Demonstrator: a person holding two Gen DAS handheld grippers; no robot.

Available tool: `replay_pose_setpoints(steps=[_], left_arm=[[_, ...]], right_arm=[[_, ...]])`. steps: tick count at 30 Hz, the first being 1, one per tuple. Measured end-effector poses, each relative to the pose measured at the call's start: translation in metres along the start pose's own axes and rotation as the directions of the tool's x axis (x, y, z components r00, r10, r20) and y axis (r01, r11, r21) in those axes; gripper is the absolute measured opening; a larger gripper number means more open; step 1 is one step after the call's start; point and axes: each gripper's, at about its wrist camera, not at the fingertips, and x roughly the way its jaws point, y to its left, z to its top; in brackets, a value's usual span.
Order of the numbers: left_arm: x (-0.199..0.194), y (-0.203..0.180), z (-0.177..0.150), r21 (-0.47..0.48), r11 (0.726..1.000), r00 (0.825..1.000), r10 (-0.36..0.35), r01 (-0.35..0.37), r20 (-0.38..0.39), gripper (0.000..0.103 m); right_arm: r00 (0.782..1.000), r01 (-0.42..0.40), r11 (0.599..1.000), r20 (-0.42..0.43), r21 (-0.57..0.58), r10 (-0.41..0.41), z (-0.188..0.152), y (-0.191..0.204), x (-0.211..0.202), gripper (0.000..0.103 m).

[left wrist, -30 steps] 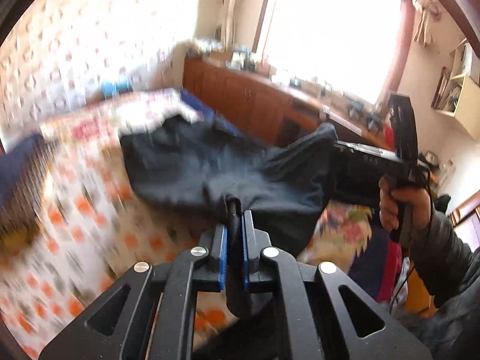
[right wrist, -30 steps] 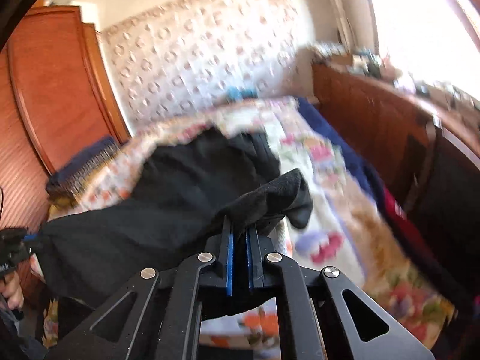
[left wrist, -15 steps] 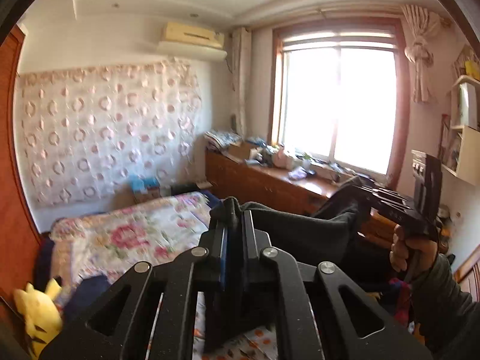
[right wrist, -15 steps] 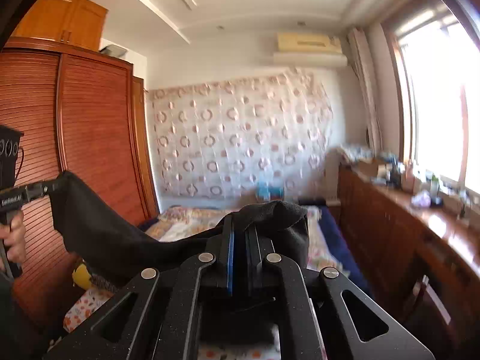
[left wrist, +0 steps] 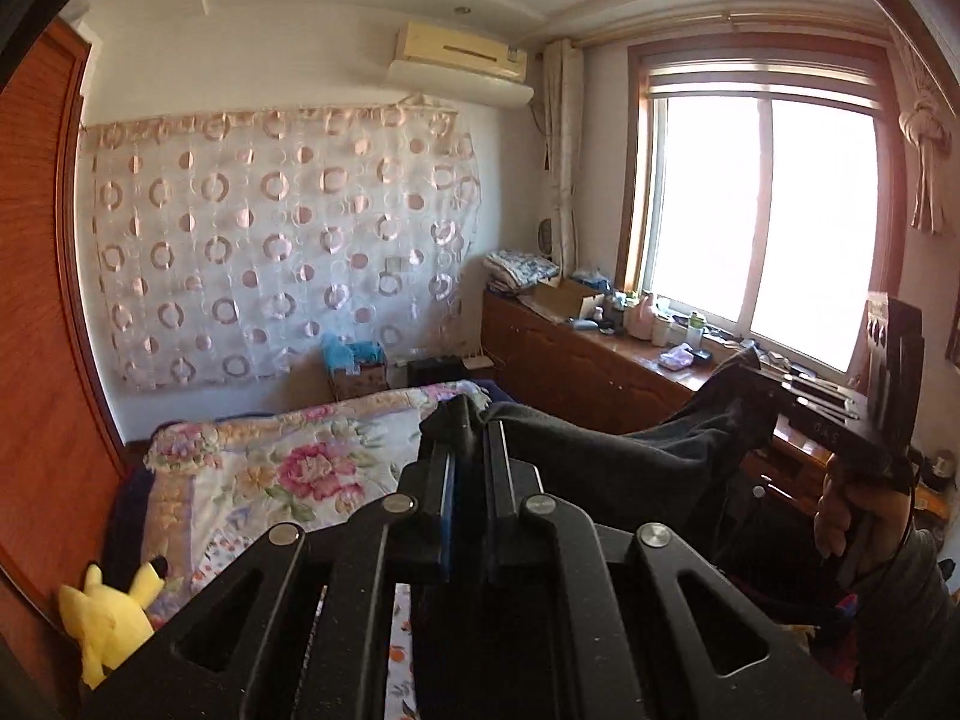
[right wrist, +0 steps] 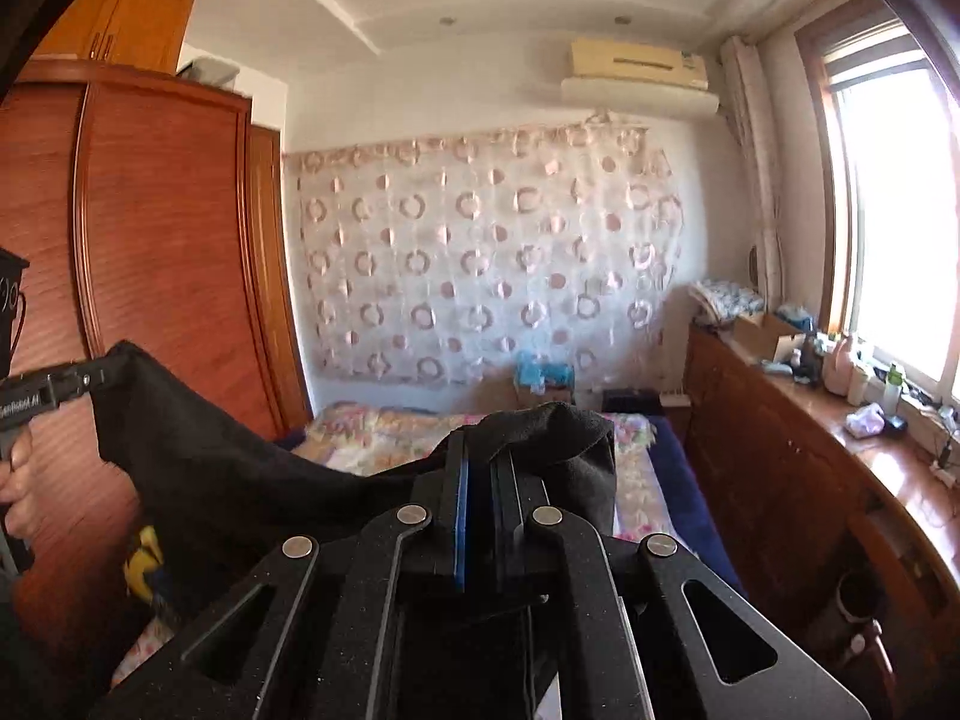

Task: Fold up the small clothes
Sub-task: 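Lift the black T-shirt off the bed with both tools holding it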

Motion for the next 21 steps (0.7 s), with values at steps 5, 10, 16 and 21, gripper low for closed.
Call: replay_pose_setpoints(steps=[5,10,16,21], left_arm=[[-0.016,-0.008,-0.015,0.041,0.999,1.000,0.014,-0.015,0.001,0.008],[-0.022,-0.003,-0.097,0.052,0.999,0.996,0.015,-0.010,-0.091,0.008],[-0.044,-0.012,-0.240,-0.035,0.998,0.962,-0.056,0.049,-0.267,0.008],[-0.063,-0.036,-0.317,-0.102,0.991,0.923,-0.122,0.091,-0.365,0.008]], right_arm=[[0.999,-0.011,1.000,0.039,-0.025,0.012,-0.008,0.018,-0.005,0.005],[0.998,-0.060,0.998,-0.029,-0.021,0.060,-0.080,0.017,-0.006,0.005],[0.965,-0.136,0.990,-0.220,0.037,0.141,-0.207,0.017,-0.023,0.005],[0.923,-0.145,0.986,-0.347,0.086,0.166,-0.277,0.014,-0.046,0.005]])
